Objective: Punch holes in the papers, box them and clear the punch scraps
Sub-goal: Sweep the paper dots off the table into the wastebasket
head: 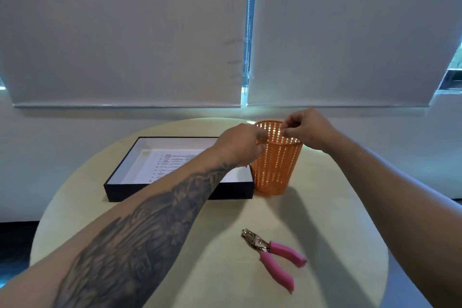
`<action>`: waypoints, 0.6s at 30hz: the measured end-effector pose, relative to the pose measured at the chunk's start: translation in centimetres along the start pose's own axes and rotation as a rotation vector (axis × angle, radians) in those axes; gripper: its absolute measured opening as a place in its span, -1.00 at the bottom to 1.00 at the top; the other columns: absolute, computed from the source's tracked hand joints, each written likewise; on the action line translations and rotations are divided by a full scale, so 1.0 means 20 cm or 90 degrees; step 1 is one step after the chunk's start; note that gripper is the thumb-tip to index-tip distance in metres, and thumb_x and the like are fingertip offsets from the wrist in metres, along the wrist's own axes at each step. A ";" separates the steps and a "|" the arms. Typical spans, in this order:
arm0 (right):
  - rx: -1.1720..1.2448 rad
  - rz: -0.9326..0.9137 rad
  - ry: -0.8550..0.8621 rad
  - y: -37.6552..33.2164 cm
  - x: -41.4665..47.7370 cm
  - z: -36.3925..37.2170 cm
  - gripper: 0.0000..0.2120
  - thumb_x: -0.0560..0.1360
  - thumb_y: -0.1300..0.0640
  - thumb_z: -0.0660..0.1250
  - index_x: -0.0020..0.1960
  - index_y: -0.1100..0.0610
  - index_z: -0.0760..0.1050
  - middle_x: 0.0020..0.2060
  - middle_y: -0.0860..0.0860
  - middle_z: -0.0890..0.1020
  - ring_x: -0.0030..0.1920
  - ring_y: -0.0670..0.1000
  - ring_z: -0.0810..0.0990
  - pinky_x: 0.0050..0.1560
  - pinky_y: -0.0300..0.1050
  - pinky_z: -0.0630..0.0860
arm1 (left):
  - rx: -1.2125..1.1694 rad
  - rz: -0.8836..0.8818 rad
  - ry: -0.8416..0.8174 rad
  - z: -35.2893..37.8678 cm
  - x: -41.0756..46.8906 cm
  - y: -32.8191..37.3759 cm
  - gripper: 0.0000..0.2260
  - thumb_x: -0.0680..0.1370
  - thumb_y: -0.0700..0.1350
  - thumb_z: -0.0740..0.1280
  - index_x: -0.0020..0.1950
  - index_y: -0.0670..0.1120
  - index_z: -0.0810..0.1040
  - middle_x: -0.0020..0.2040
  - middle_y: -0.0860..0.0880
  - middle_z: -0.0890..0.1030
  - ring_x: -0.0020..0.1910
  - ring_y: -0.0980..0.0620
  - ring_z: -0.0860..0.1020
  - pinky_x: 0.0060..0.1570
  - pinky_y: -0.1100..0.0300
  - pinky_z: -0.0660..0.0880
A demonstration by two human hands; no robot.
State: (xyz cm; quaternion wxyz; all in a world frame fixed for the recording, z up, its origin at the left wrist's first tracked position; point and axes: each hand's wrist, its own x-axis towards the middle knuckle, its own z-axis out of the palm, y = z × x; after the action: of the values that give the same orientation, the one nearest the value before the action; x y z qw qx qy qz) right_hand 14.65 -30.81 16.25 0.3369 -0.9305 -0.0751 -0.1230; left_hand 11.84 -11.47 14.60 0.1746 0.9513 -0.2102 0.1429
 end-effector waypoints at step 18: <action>-0.027 -0.016 -0.014 0.02 0.03 0.06 -0.82 0.58 -0.01 0.40 0.04 0.10 0.63 -0.12 0.04 0.68 -0.06 0.05 0.65 -0.06 -0.05 0.56 | -0.035 0.018 -0.016 0.03 -0.06 -0.05 -0.63 0.62 0.02 0.28 0.43 0.06 0.48 0.44 0.05 0.48 0.33 -0.01 0.49 0.26 -0.04 0.48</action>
State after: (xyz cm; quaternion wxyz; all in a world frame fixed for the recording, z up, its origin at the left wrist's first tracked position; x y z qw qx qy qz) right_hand 15.57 -30.30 15.40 0.3147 -0.9376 -0.0882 -0.1187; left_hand 11.41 -10.48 13.41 0.1959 0.9448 -0.2296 0.1276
